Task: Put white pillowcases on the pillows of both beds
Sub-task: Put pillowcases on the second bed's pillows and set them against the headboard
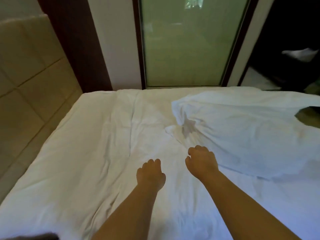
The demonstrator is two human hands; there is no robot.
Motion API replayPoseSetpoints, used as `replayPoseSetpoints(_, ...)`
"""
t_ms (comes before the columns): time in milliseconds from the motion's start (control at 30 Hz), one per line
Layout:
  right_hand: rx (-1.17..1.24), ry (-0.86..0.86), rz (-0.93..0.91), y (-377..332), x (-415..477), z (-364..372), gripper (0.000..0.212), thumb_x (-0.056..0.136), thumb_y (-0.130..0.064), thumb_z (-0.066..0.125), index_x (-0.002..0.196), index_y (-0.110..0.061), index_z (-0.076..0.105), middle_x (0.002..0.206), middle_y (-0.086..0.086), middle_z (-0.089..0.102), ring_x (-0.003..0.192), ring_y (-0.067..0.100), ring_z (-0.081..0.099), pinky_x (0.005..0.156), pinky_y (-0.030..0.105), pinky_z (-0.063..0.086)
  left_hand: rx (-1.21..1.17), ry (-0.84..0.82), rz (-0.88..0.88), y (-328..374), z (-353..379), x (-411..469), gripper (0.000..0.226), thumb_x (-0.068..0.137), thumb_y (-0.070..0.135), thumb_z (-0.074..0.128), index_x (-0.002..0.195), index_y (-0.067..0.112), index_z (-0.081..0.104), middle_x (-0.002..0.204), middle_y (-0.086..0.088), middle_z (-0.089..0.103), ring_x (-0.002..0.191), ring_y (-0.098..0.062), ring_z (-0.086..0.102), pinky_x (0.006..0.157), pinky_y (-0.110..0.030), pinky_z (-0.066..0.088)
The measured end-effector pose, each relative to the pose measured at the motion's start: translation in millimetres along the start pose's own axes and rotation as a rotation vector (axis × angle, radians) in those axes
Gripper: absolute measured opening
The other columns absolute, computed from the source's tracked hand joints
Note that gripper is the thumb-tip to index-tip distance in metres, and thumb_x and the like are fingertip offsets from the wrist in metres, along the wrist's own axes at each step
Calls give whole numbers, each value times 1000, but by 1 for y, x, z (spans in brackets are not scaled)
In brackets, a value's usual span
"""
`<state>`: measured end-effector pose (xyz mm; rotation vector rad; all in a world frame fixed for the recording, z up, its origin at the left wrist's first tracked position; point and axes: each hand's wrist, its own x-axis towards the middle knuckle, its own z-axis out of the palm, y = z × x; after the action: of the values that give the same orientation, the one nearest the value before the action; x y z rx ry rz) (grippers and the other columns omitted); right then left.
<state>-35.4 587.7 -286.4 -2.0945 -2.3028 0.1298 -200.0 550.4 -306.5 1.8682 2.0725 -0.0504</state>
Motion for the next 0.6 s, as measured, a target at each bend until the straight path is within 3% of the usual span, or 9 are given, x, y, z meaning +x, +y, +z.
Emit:
replayPoseSetpoints(133,-53,-63,99,39,57,-4,24,94,-22,37,109,-17,55,113,3,56,105,23,52,85,33,40,-3,-15,53,29,-11,79,27,89,18,44,116,16,48,112,-2,51,106,-22,53,83,-31,42)
replayPoseSetpoints(300,-32,-25,192,78,124,-27,27,93,-20,39,115,-17,55,118,5,56,109,24,51,88,33,41,2,47,100,69,-46,164,29,90,17,44,119,16,47,114,-3,50,107,-22,52,82,-31,41)
replayPoseSetpoints(600,53,-31,337,165,158,-25,30,91,-19,42,119,-16,53,121,4,51,111,22,47,92,32,39,119,92,291,152,-45,233,39,88,22,49,127,19,41,119,-3,45,107,-22,50,82,-31,42)
